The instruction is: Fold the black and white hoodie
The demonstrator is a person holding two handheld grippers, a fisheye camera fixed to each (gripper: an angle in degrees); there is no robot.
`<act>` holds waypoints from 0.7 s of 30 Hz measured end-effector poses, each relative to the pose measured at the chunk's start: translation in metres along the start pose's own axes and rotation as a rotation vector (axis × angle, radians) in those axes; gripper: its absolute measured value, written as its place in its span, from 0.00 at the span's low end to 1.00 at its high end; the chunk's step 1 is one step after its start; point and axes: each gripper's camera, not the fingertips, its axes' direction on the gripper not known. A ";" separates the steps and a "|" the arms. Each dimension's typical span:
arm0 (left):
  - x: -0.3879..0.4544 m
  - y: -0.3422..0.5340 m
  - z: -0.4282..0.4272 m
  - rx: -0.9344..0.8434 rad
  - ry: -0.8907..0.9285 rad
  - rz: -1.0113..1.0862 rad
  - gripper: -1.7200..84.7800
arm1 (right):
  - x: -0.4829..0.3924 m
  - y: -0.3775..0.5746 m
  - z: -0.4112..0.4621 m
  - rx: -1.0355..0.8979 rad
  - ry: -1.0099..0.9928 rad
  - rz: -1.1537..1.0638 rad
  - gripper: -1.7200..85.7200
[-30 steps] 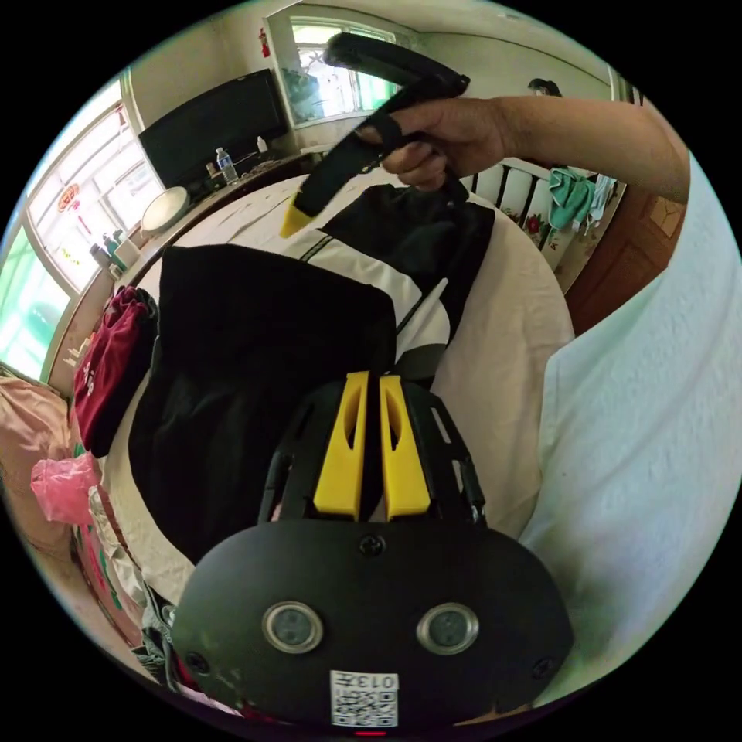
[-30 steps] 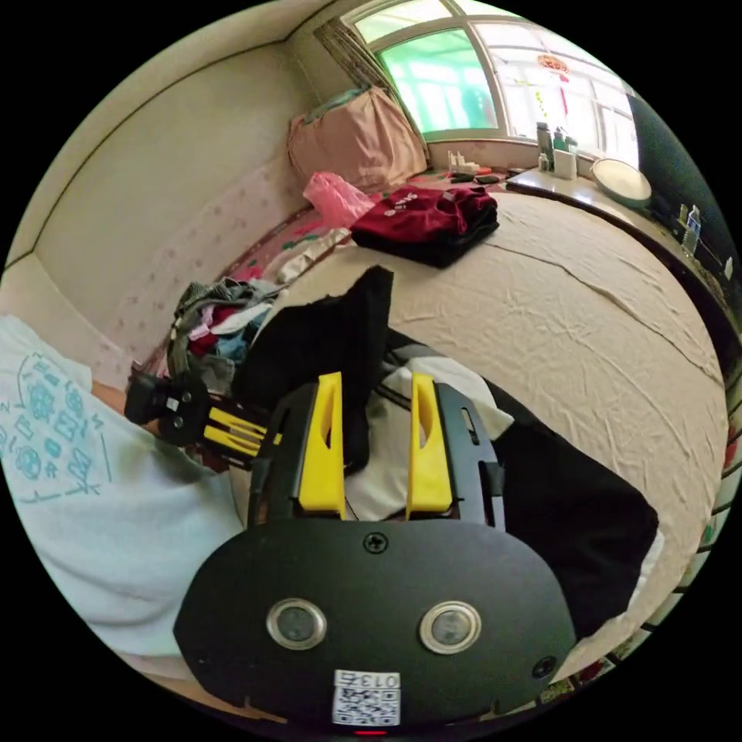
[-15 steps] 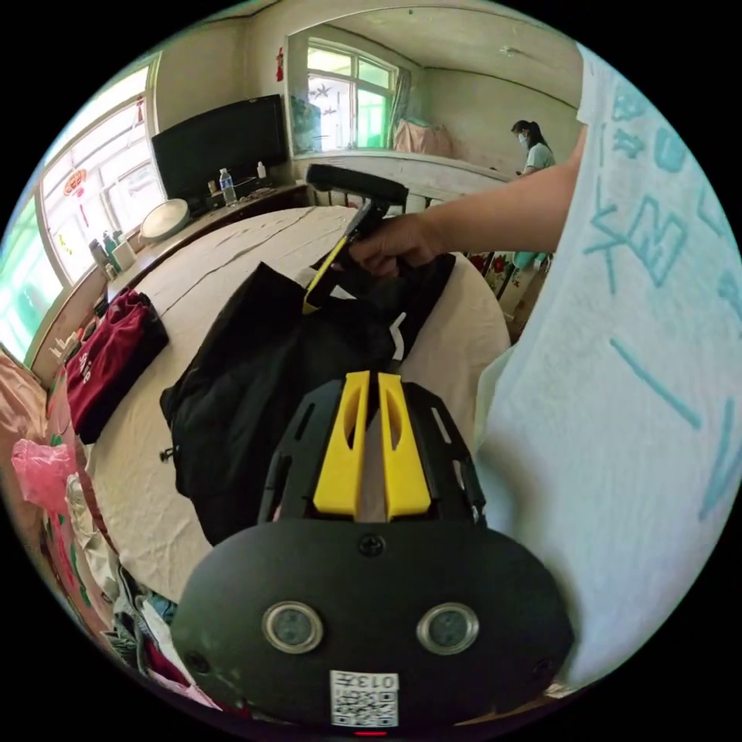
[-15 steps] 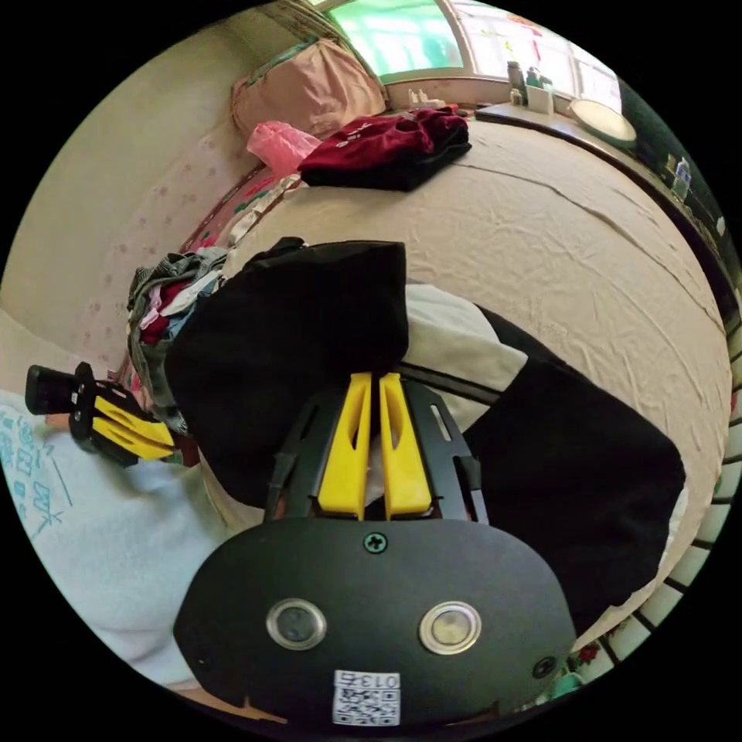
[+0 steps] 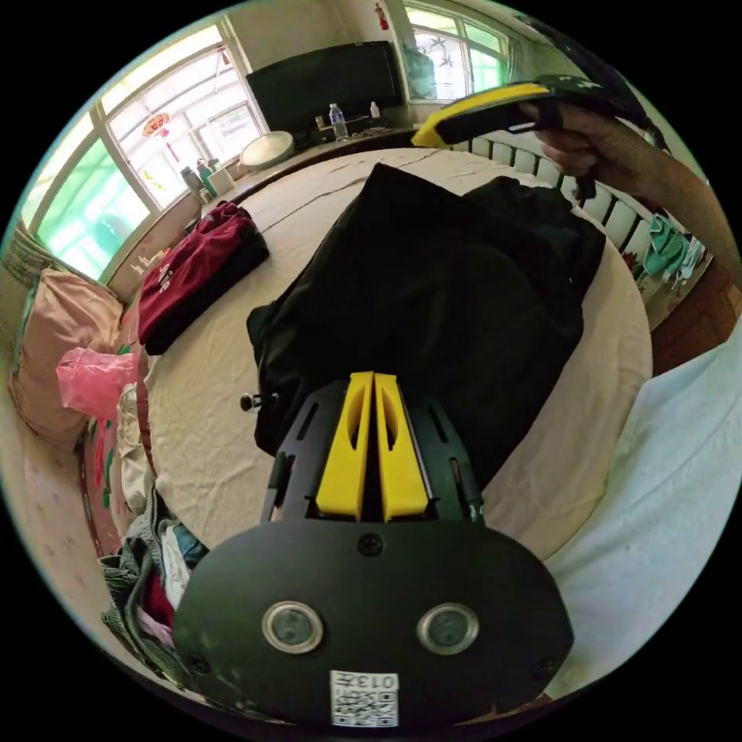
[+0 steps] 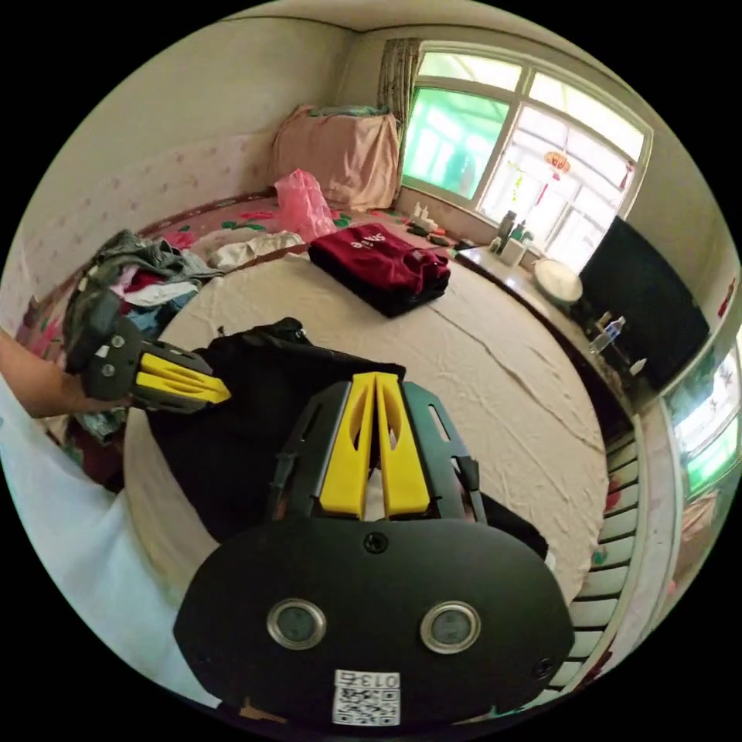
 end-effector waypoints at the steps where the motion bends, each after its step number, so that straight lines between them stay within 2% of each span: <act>1: 0.006 -0.002 0.001 -0.007 -0.016 0.017 0.02 | -0.013 -0.005 0.020 -0.011 0.107 -0.034 0.02; 3: 0.012 -0.005 0.004 -0.018 -0.031 0.040 0.02 | -0.019 -0.005 0.058 -0.102 0.158 -0.060 0.02; 5: 0.012 -0.006 0.010 -0.029 -0.034 0.048 0.02 | -0.006 0.015 0.120 -0.368 0.034 -0.041 0.02; 8: -0.004 -0.009 0.018 -0.029 0.059 -0.040 0.02 | 0.030 0.030 0.126 -0.298 -0.183 0.154 0.02; 11: -0.025 -0.015 0.001 -0.035 0.127 -0.125 0.02 | 0.053 0.025 0.079 -0.154 -0.192 0.244 0.02; 14: -0.018 -0.016 -0.049 0.115 0.059 -0.092 0.02 | 0.036 0.026 0.018 -0.038 -0.189 0.111 0.02; 16: 0.013 -0.028 -0.076 0.208 0.078 0.045 0.02 | 0.012 0.031 0.000 -0.036 -0.235 0.037 0.02; 18: 0.043 -0.045 -0.074 0.213 0.124 0.166 0.02 | -0.017 0.037 0.003 -0.095 -0.251 -0.055 0.02; 20: 0.070 -0.061 -0.059 0.184 0.144 0.246 0.02 | -0.046 0.052 0.038 -0.243 -0.087 -0.151 0.02; 21: 0.084 -0.071 -0.039 0.121 0.136 0.283 0.02 | -0.049 0.057 0.051 -0.298 -0.068 -0.171 0.02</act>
